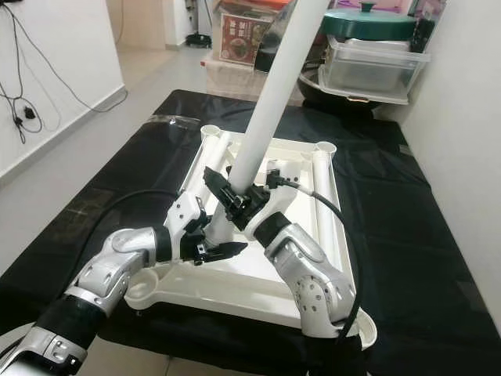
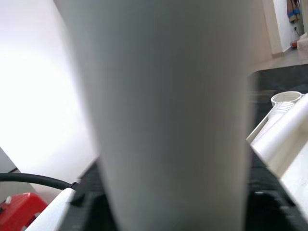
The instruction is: Building children table
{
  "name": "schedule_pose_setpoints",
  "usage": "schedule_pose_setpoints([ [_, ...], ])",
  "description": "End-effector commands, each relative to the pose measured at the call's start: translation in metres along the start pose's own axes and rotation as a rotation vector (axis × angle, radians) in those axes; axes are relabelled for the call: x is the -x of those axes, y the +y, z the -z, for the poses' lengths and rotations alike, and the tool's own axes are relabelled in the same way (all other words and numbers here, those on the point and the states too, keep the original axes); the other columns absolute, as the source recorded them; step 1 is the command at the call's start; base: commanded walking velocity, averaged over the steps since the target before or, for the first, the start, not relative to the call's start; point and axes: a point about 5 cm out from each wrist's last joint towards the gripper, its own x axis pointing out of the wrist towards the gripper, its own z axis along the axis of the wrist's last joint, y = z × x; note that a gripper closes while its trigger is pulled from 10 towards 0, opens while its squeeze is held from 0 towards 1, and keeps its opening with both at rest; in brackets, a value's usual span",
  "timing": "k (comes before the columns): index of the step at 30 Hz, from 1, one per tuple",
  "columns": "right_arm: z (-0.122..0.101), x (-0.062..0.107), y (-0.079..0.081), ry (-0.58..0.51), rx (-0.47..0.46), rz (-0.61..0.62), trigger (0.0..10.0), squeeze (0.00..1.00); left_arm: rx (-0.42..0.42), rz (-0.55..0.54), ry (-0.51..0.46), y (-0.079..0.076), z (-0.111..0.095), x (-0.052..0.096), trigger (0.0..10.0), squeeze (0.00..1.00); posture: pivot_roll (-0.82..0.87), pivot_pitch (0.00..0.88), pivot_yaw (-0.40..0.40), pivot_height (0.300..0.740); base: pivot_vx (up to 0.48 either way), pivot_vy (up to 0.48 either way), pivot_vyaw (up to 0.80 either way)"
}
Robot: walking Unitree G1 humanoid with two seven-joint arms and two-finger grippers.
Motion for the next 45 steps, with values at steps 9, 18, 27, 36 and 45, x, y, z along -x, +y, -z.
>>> schedule_pose_setpoints([
  [9,-0.003,-0.004,0.006,-0.031,0.016,-0.031,0.0,0.0,-0.037,0.097,0.014,-0.012,0.002,-0.006,10.0,0.0,0.11,0.0,-0.086,0.74,0.0,0.0,0.0],
  [18,-0.002,-0.001,0.009,-0.04,0.016,-0.048,0.0,0.0,-0.077,0.013,-0.017,0.001,-0.005,-0.006,10.0,1.0,0.1,0.0,-0.081,0.74,0.0,0.0,0.0],
  [27,-0.022,0.012,-0.015,-0.059,0.103,-0.018,0.0,0.0,0.015,-0.027,-0.149,0.006,-0.022,0.01,10.0,1.0,0.11,0.0,-0.083,0.74,0.0,0.0,0.0],
  [36,-0.048,0.049,-0.054,0.002,0.206,-0.002,0.0,0.0,0.051,0.025,-0.136,0.0,-0.021,0.023,10.0,0.0,0.11,0.0,-0.097,0.74,0.0,0.0,0.0],
  [45,-0.074,0.081,-0.073,0.055,0.241,-0.053,0.0,0.0,0.057,0.017,-0.101,-0.005,-0.01,0.025,10.0,0.0,0.11,0.0,-0.102,0.74,0.0,0.0,0.0],
])
